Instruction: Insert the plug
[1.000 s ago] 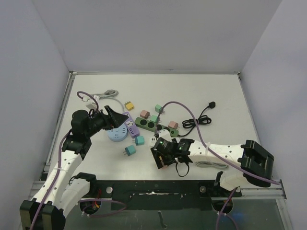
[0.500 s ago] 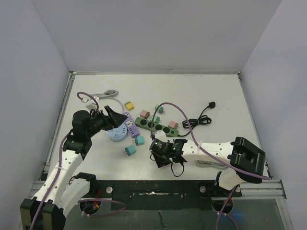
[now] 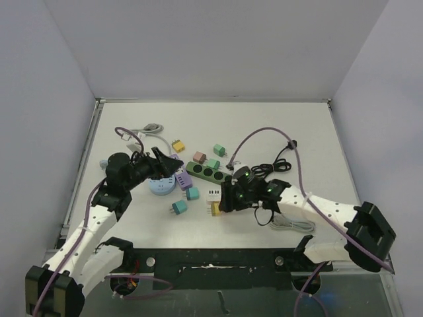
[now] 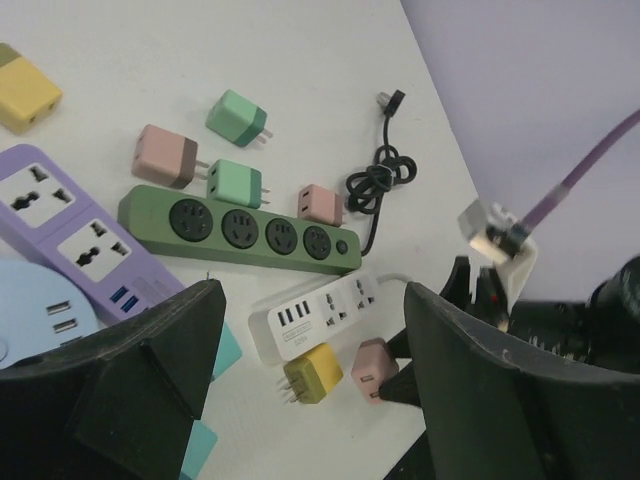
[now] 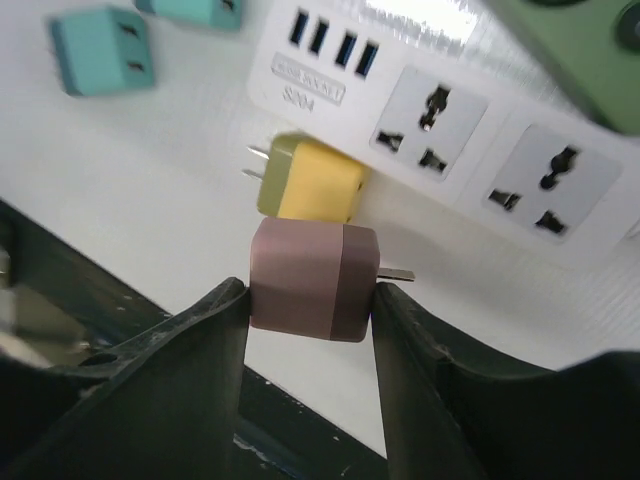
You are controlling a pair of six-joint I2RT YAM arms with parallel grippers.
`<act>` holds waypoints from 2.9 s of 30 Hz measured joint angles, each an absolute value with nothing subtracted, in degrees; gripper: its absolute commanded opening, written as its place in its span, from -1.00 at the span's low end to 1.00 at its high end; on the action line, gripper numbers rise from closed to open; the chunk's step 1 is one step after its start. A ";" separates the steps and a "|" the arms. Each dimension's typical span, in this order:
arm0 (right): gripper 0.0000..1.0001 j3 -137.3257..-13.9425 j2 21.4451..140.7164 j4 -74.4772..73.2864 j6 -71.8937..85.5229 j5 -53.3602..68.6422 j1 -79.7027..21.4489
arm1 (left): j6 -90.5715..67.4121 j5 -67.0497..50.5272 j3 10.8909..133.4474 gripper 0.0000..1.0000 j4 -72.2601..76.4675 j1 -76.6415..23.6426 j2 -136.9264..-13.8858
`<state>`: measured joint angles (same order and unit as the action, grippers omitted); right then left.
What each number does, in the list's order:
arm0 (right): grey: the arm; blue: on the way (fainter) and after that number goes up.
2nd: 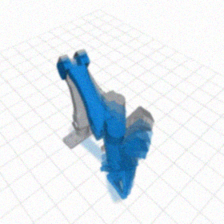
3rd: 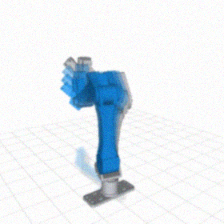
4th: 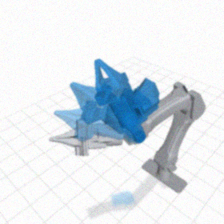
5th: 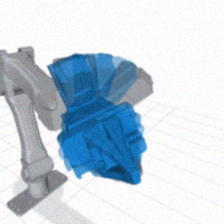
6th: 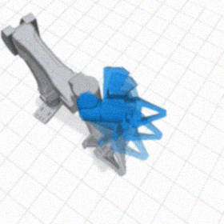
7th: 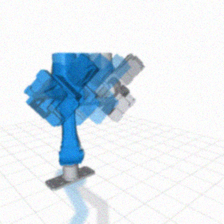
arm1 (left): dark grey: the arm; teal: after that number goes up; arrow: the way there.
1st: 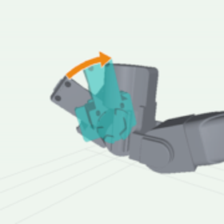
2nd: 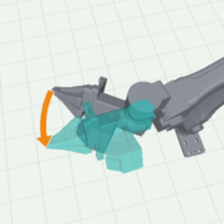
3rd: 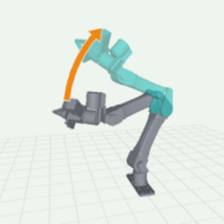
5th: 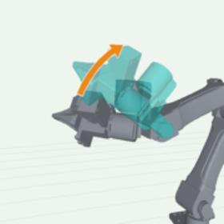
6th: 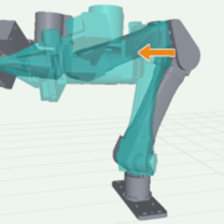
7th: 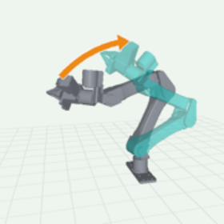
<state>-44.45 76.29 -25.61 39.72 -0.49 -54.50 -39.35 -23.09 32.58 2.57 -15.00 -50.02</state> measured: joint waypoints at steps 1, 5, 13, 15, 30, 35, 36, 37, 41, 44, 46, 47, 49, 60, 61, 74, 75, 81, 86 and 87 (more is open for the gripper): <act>-0.07 -43.86 74.26 -24.36 39.42 1.91 -51.70 | -39.20 -23.00 32.58 0.42 3.62 -16.16 -50.48; -0.07 -42.68 67.11 -18.17 39.53 15.75 -38.22 | -36.93 -22.20 32.58 0.46 8.93 -22.63 -52.90; -0.04 -43.40 62.78 -2.52 50.87 40.05 -22.44 | -29.65 -28.45 32.14 0.52 36.62 -33.19 -59.31; -0.04 -44.47 62.78 2.57 55.57 44.29 -22.09 | -26.89 -31.00 32.18 0.52 44.38 -34.48 -62.19; -0.02 -43.07 62.76 26.33 77.52 52.75 -23.03 | -17.15 -42.50 34.46 0.22 67.16 -38.72 -71.59; -0.02 -43.05 62.76 27.42 78.94 53.19 -24.60 | -14.02 -41.50 34.87 -0.22 67.26 -39.48 -71.64; -0.01 -43.05 62.78 27.49 79.00 53.23 -24.93 | -13.61 -41.12 34.89 -0.31 67.24 -39.64 -71.64; 0.04 -43.05 62.78 27.53 79.26 52.97 -25.06 | -13.19 -41.17 34.89 -0.37 67.26 -39.68 -71.64; 0.46 -43.09 62.78 26.92 78.35 52.27 -25.12 | -11.90 -39.40 34.89 -0.48 66.22 -40.29 -71.57; 0.64 -45.82 62.89 17.06 71.18 50.17 -25.12 | -9.96 -35.62 34.89 -0.49 60.82 -41.04 -70.70; 0.65 -51.13 63.59 5.17 62.67 45.50 -25.17 | -8.32 -32.03 34.89 -0.49 55.02 -41.28 -69.49; 0.63 -53.21 63.83 1.34 59.48 43.35 -25.17 | -7.62 -30.20 34.89 -0.49 52.05 -41.30 -68.93; 0.57 -57.41 64.16 -6.48 53.06 38.44 -25.17 | -6.37 -26.61 34.89 -0.49 46.50 -41.32 -68.05; 0.30 -69.71 74.37 -28.32 36.34 19.25 -34.87 | -0.21 -16.71 37.63 -0.49 25.80 -41.85 -67.53; 0.28 -70.28 75.18 -29.32 35.81 18.15 -35.44 | 0.30 -16.60 37.74 -0.49 25.39 -41.91 -67.53; 0.01 -73.47 81.32 -33.21 32.51 14.04 -38.68 | 2.26 -16.32 37.78 -0.49 22.74 -42.35 -68.86; -0.07 -73.58 81.91 -33.30 32.38 14.04 -38.81 | 2.28 -16.29 37.82 -0.49 22.55 -42.39 -68.97; -0.63 -73.87 83.42 -32.91 31.94 14.68 -39.72 | 2.28 -15.14 38.20 0.44 19.92 -42.68 -69.34; -0.63 -74.32 84.47 -33.06 28.86 14.76 -38.96 | -1.23 -8.51 39.44 0.60 16.34 -42.83 -67.85; -0.63 -74.65 85.10 -33.04 27.73 14.90 -38.52 | -2.46 -6.02 39.46 0.60 14.92 -42.83 -66.59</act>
<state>-74.65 85.10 -33.04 27.73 14.90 -38.52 -2.46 -6.02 39.46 14.92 -42.83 -66.59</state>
